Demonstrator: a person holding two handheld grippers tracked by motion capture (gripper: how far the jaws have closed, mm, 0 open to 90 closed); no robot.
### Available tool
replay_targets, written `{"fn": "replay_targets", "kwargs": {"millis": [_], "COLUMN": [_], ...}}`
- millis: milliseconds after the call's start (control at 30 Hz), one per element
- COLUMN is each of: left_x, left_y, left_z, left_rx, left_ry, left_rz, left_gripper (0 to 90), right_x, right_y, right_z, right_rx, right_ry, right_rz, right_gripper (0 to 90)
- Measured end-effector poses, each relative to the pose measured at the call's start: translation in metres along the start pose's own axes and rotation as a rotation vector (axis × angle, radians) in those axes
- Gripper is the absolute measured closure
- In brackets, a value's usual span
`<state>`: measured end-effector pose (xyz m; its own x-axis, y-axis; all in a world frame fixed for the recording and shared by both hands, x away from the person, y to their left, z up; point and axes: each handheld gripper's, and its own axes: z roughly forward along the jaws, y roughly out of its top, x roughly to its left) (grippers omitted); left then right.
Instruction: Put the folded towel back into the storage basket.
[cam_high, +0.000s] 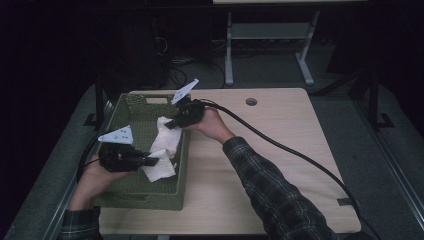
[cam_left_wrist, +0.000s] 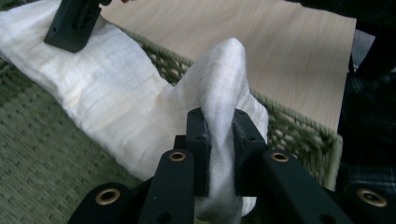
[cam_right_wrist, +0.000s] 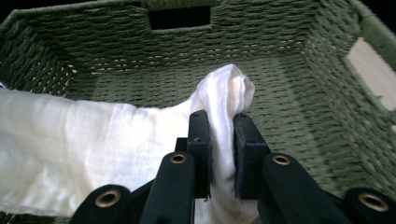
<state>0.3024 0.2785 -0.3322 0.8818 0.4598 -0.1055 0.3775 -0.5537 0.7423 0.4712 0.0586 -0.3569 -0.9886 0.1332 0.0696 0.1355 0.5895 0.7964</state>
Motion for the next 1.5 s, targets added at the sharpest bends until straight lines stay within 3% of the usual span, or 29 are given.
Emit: {"fn": "replay_targets", "kwargs": {"millis": [233, 333, 467, 667, 800, 1233, 1333, 1500], "left_x": [-0.002, 0.0, 0.003, 0.006, 0.008, 0.007, 0.008, 0.008], "left_y": [-0.01, -0.011, -0.006, 0.004, 0.007, 0.007, 0.006, 0.007], "left_z": [0.008, 0.011, 0.015, 0.021, 0.024, 0.033, 0.033, 0.033], "left_rx": [0.034, 0.032, -0.006, -0.1, -0.143, -0.128, -0.131, -0.133], "left_ry": [-0.039, -0.048, -0.035, 0.031, 0.06, 0.048, 0.052, 0.057], "left_rz": [-0.003, -0.011, -0.034, -0.061, -0.075, -0.072, -0.078, -0.078], "left_gripper": [77.3, 66.2, 45.6, 34.0, 33.3, 32.2, 31.9, 31.2], "right_x": [0.006, 0.008, 0.007, 0.002, -0.003, -0.033, -0.038, -0.048], "right_y": [-0.005, -0.007, -0.008, -0.01, -0.008, 0.0, -0.001, 0.001], "right_z": [0.01, 0.013, 0.016, 0.018, 0.017, 0.02, 0.022, 0.014], "right_rx": [0.018, 0.023, 0.031, 0.028, 0.027, 0.07, 0.056, 0.011], "right_ry": [0.021, 0.025, 0.024, 0.019, 0.0, -0.057, -0.088, -0.116], "right_rz": [-0.008, -0.014, -0.026, -0.02, -0.024, -0.018, -0.01, 0.042], "right_gripper": [79.3, 79.3, 79.2, 79.1, 79.1, 77.8, 72.9, 53.2]}}
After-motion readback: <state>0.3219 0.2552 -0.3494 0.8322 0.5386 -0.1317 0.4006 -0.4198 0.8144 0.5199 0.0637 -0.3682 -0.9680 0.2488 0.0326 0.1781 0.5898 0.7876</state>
